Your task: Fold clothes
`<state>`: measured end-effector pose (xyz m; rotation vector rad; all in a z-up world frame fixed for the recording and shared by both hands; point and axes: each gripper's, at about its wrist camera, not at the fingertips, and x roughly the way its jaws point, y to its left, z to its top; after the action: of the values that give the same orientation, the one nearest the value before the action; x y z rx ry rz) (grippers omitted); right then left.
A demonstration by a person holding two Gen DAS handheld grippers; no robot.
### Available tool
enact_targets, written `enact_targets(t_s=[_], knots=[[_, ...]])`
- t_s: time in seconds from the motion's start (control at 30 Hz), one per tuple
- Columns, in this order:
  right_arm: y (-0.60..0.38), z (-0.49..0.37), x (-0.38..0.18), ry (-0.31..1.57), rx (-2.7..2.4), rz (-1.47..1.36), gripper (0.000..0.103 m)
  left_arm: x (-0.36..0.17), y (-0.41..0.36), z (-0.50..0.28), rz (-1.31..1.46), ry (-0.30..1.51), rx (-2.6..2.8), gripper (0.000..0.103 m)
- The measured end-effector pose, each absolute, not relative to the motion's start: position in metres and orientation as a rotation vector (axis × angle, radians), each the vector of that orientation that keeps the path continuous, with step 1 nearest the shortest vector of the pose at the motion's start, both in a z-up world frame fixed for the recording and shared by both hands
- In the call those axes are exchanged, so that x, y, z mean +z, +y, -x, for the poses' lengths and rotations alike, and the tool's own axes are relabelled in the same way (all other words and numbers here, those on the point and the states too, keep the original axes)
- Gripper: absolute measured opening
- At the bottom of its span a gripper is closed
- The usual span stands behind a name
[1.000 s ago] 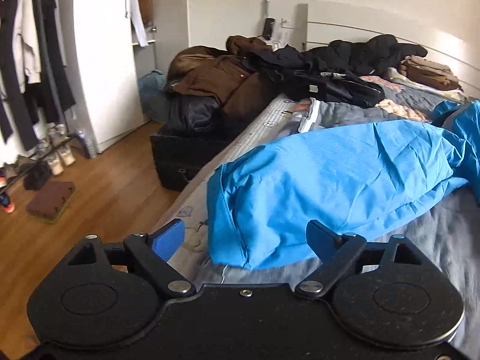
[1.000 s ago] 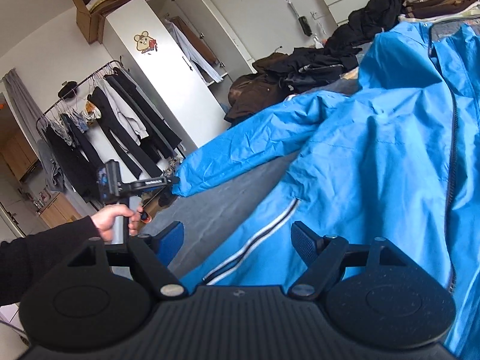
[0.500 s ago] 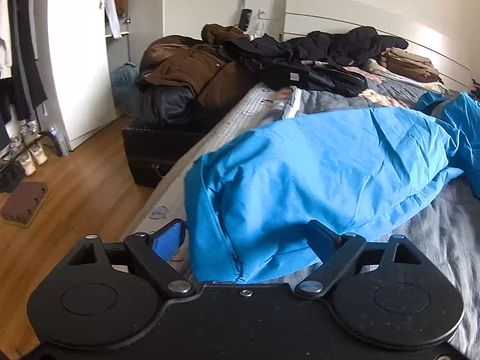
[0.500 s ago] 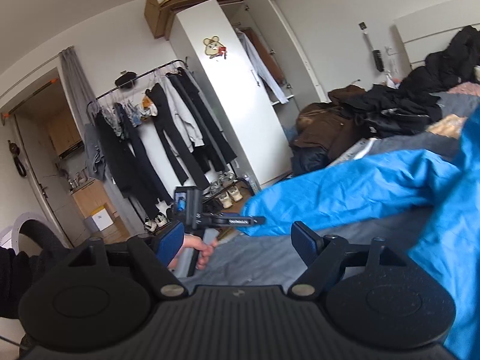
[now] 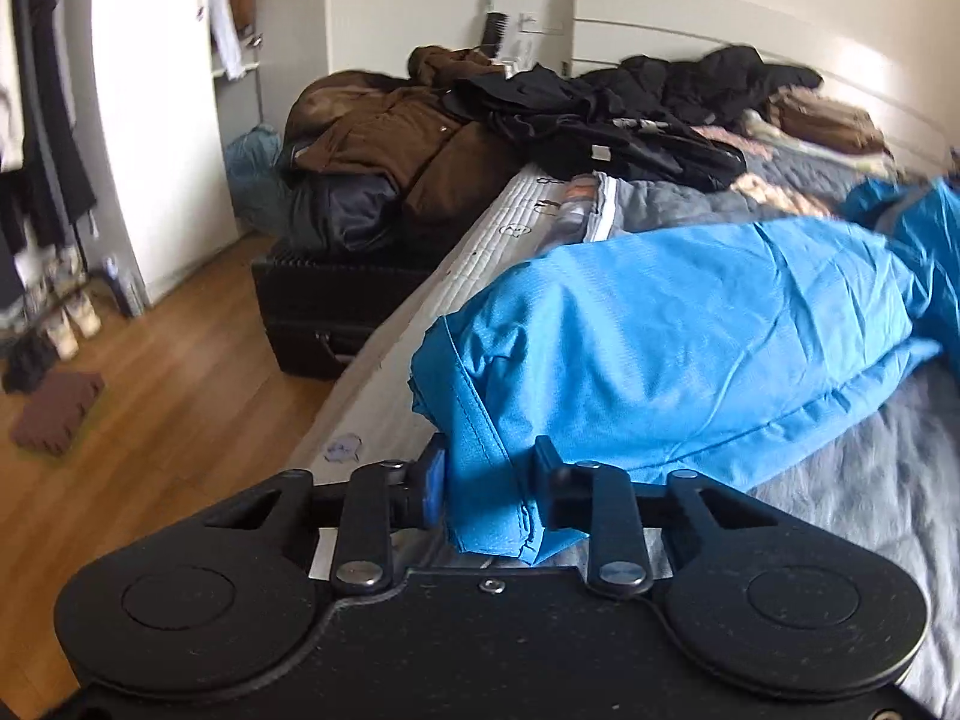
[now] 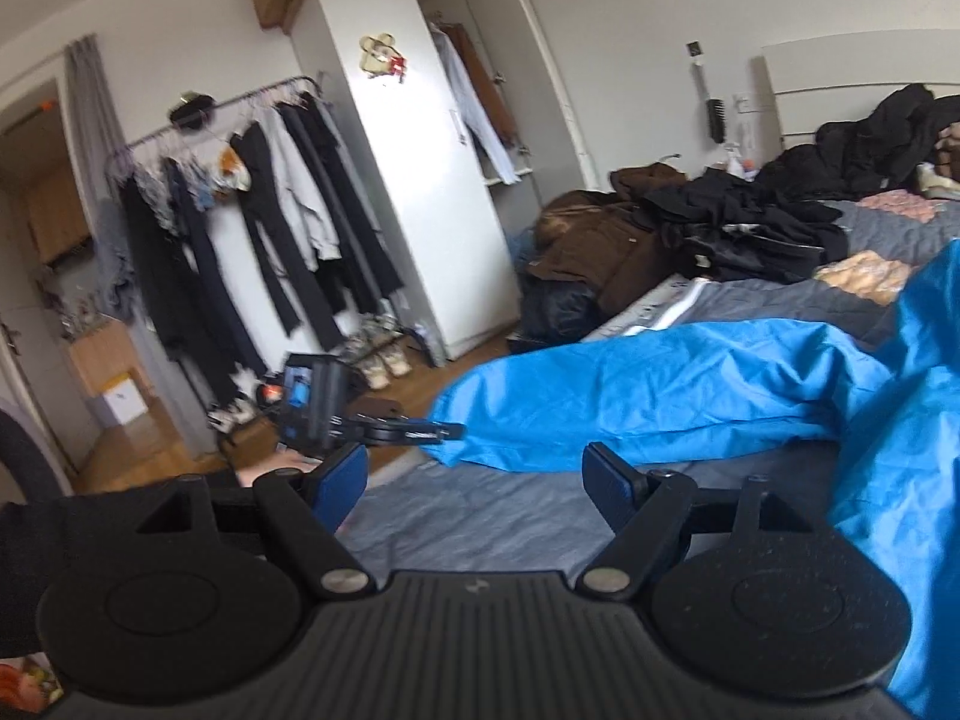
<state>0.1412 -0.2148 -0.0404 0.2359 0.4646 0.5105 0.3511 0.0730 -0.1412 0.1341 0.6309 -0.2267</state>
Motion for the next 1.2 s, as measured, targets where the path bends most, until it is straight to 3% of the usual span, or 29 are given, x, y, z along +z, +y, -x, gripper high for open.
enact_targets(t_s=[0.33,0.5,0.7,0.77,0.93,1.2], knots=[[-0.206,-0.143,-0.040,0.488,0.478,-0.224,0.078,-0.078,0.077,-0.342,-0.480,0.412,-0.139,0.022],[-0.206,-0.146,-0.041,0.494,0.484,-0.236,0.078,-0.098,0.080,-0.347,-0.644,0.435,-0.077,0.024],[-0.210,-0.149,-0.045,0.518,0.474,-0.248,0.078,-0.152,0.083,-0.339,-0.663,0.600,-0.068,0.045],[-0.215,-0.148,-0.046,0.519,0.473,-0.254,0.078,-0.141,0.092,-0.330,-0.595,0.592,-0.069,0.059],[-0.235,-0.146,-0.051,0.518,0.440,-0.281,0.078,-0.082,0.098,-0.314,-0.350,0.511,-0.120,0.074],[-0.294,-0.140,-0.050,0.498,0.306,-0.306,0.078,-0.032,-0.068,-0.303,-0.301,0.391,-0.449,0.081]])
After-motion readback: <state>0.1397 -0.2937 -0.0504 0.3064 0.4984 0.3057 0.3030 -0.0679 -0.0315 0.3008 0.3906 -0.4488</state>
